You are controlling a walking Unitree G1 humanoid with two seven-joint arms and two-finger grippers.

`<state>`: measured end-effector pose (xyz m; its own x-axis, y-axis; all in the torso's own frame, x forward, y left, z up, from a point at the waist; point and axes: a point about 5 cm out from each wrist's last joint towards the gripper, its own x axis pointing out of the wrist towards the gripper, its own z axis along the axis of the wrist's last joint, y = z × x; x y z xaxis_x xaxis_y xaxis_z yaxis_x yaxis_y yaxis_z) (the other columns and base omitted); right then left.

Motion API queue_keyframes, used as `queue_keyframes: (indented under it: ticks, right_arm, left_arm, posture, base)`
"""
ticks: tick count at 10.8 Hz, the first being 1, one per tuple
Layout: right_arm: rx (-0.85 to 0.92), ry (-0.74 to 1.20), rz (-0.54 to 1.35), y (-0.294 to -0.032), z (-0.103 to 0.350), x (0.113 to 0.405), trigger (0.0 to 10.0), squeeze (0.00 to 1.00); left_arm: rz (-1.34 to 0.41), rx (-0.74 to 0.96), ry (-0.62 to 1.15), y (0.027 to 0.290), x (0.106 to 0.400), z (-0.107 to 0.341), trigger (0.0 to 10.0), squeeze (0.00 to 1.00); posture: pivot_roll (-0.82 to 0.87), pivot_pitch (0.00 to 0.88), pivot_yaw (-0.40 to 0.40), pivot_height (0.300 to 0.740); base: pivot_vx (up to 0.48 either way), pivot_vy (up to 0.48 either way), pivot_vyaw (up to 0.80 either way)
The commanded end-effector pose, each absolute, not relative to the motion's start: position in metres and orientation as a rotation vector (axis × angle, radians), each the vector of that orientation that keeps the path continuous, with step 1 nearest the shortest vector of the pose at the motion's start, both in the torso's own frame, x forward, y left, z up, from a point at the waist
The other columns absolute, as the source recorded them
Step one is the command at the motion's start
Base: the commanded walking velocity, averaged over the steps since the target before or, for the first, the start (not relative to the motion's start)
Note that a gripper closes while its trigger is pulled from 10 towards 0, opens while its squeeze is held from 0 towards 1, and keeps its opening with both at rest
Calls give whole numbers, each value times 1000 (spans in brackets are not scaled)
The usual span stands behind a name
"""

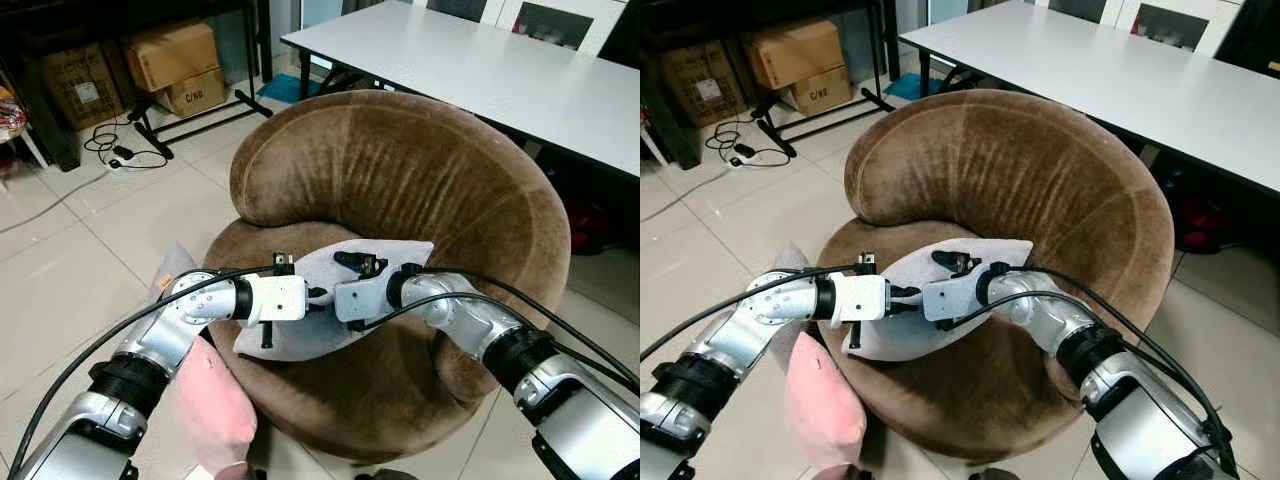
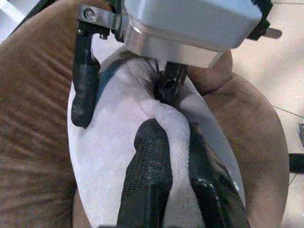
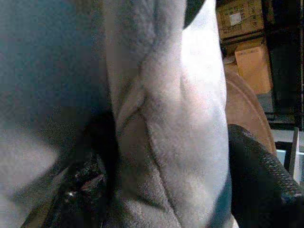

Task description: Move the pillow to the sofa from floor

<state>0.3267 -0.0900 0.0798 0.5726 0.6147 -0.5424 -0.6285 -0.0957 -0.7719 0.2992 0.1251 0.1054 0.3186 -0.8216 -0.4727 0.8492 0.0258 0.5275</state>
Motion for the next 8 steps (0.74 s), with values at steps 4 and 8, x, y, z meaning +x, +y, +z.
queue_keyframes:
  ticks: [4, 8]
  right_arm:
    - [-1301, 221, 951, -122, 58, 327, 0, 0]
    - [-1253, 223, 941, -120, 60, 326, 0, 0]
  left_arm:
    - [-1265, 838, -53, 124, 297, 124, 0, 0]
    - [-1239, 802, -33, 124, 290, 119, 0, 0]
  posture:
    - [-27, 0, -50, 740]
    - [-32, 0, -51, 740]
  base:
    - [0, 0, 0]
    - [0, 0, 0]
